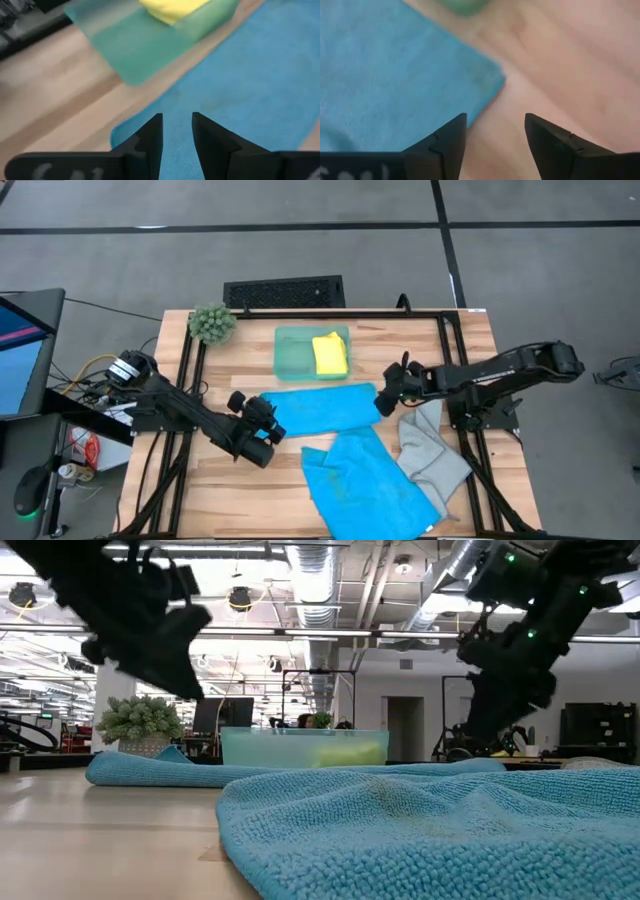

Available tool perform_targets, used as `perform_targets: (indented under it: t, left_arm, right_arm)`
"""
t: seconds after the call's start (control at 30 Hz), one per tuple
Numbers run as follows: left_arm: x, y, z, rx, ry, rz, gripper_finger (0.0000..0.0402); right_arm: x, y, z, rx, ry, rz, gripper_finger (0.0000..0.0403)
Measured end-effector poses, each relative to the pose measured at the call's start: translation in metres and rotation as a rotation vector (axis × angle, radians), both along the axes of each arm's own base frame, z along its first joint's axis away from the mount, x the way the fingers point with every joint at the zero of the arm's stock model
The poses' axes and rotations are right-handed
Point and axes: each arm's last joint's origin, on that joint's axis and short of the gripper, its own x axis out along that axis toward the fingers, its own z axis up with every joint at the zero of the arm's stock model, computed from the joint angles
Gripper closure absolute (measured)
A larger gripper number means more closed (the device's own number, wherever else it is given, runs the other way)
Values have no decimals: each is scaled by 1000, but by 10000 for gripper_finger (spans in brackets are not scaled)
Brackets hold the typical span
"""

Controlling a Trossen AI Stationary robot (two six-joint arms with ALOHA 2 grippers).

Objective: Fold microfiber towels
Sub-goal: Fold the left blue microfiber towel

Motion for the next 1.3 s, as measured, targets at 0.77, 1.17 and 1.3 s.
perform_targets:
  t: [0.77,1.17,1.3]
  left_arm:
    - [-26,5,-59,-243,-66,-50,310]
    - [-23,3,-58,-277,-78,-71,310]
    - [-23,3,-58,-276,-79,-78,310]
  right_arm:
    - [40,10,-47,162,39,-44,282]
    - [56,12,-19,177,-33,34,395]
    - [66,17,-2,168,-77,62,393]
